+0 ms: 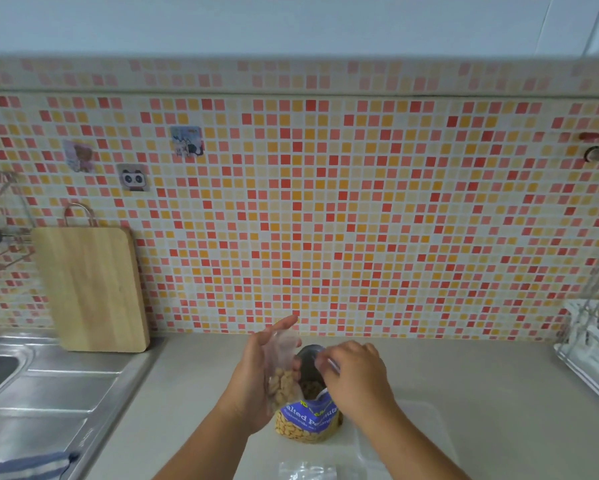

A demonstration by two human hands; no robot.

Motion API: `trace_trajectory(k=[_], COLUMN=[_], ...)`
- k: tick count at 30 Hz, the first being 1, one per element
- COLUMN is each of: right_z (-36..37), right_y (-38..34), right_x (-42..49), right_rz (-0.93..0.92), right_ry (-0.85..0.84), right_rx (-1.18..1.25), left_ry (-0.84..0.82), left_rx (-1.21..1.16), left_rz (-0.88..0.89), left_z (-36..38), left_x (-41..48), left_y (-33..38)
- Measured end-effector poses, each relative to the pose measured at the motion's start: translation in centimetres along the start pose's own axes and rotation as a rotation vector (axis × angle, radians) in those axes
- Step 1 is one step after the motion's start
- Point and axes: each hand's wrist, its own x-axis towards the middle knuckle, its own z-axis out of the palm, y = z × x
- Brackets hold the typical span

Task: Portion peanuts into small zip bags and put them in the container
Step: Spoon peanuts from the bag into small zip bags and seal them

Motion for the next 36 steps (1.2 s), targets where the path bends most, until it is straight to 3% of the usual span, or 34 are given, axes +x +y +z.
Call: trace_trajectory(k=[2,4,9,12,16,21,26,30,36], right_z=[-0.4,-0.8,-1.8,-2.1,-2.5,-3.4,-3.9,-4.5,-4.7], right_y=[-0.9,-1.9,-2.6,-2.9,-3.3,-3.1,-2.8,-2.9,-2.9], right_x=[0.1,-0.1,-1.0,-1.4,-1.7,-1.9,-1.9,-1.9,-1.4], right_rz=[0.114,0.213,0.255,0.234,0.208,0.127,0.112,0.049,0.031], right_ry=[-0.016,-0.138,-0.151,-0.157,0.032,0.215,0.268,0.166,0.06], right_rx=[0.49,0.845,1.089,1.1,0.932,0.756,0.754,0.786,0.648], left_ry=[-0.054,-0.097,-0.084,-0.068,-0.053,0.134,0.156,0.149,0.168], left_rx=[-0.047,-0.071,-0.082,-0.096,0.064,0.243,0.323,0.379,0.447], left_rz=[-0.015,-0.026,-0.053,-0.068,-0.084,0.122,0.204,0.242,0.291], left_z=[0.1,0.2,0.9,1.3,1.9,1.9,2.1,2.4,2.6], left_x=[-0.5,-0.7,-1.3,-1.7,-2.1,-1.7,-1.6,-1.5,-1.4], left_y=[-0.1,-0.2,0.2,0.5,0.8,0.9,1.3,1.1,0.6])
